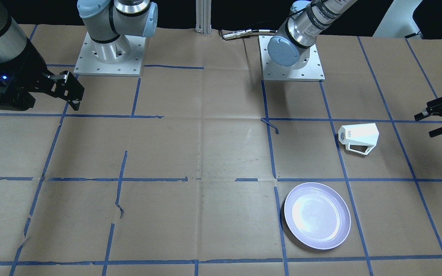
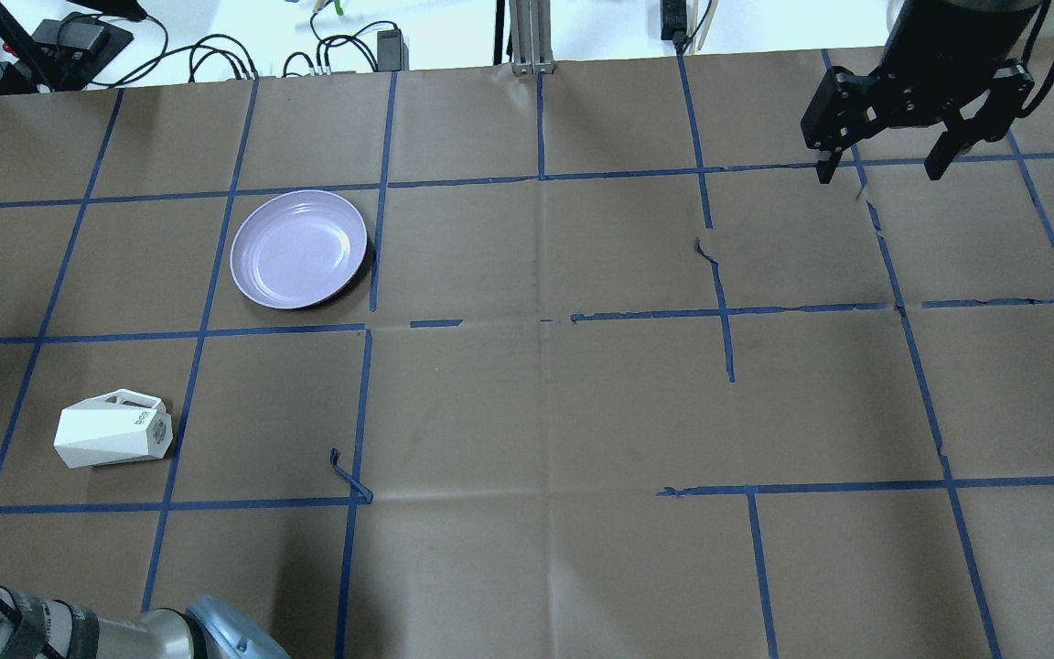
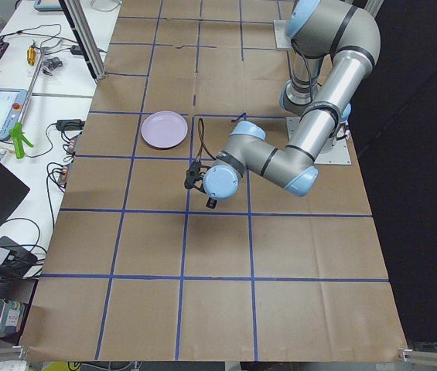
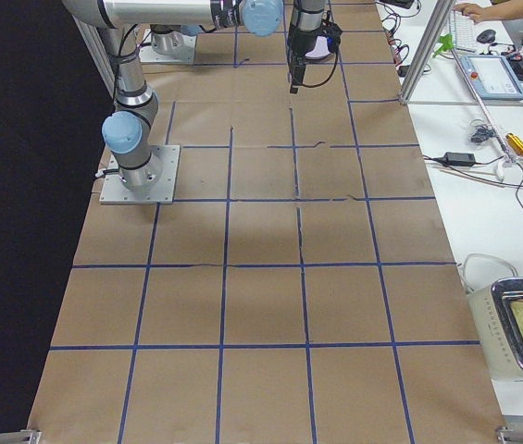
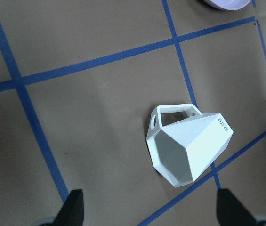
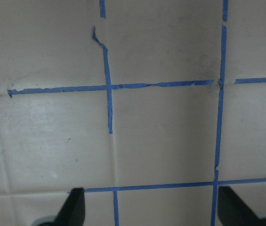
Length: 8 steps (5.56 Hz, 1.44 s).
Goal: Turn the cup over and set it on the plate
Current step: 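Lower the left gripper to the white faceted cup lying on its side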
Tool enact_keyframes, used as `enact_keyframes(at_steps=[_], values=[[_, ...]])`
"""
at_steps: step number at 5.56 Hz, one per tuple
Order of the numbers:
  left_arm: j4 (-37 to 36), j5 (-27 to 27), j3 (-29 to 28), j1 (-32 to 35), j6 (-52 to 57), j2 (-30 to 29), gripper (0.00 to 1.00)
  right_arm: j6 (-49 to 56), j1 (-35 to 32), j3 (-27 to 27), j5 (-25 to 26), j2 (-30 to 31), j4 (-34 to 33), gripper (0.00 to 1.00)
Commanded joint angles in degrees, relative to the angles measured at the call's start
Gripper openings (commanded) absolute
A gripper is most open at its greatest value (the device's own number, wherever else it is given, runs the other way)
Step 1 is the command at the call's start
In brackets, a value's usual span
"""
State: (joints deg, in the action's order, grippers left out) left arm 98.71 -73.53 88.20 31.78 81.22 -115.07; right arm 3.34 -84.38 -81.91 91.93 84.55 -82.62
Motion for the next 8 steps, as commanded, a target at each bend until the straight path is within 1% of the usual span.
enact_keyframes(at_steps=[1,2,3,4,5,6,7,8], values=[[3.3,4.0,1.6,-0.7,4.6,-5.8,0.99,0.0,0.0,0.0,0.0,0.0,0.0,1.0],[8.1,5.8,2.1,-0.8,7.0,-7.4,0.99,0.0,0.0,0.0,0.0,0.0,0.0,1.0],[10.3,6.6,3.8,-0.8,7.5,-8.7,0.99,0.0,0.0,0.0,0.0,0.0,0.0,1.0],[12.7,7.9,6.3,-0.8,8.2,-8.7,0.99,0.0,0.0,0.0,0.0,0.0,0.0,1.0],[14.9,8.1,7.2,-0.8,7.7,-8.7,0.97,0.0,0.0,0.0,0.0,0.0,0.0,1.0],[18.6,8.8,7.3,-0.8,7.7,-8.9,0.88,0.0,0.0,0.0,0.0,0.0,0.0,1.0],[19.1,8.8,7.2,-0.8,8.1,-9.0,0.66,0.0,0.0,0.0,0.0,0.0,0.0,1.0],[18.8,8.6,5.8,-0.8,8.2,-9.0,0.36,0.0,0.0,0.0,0.0,0.0,0.0,1.0]])
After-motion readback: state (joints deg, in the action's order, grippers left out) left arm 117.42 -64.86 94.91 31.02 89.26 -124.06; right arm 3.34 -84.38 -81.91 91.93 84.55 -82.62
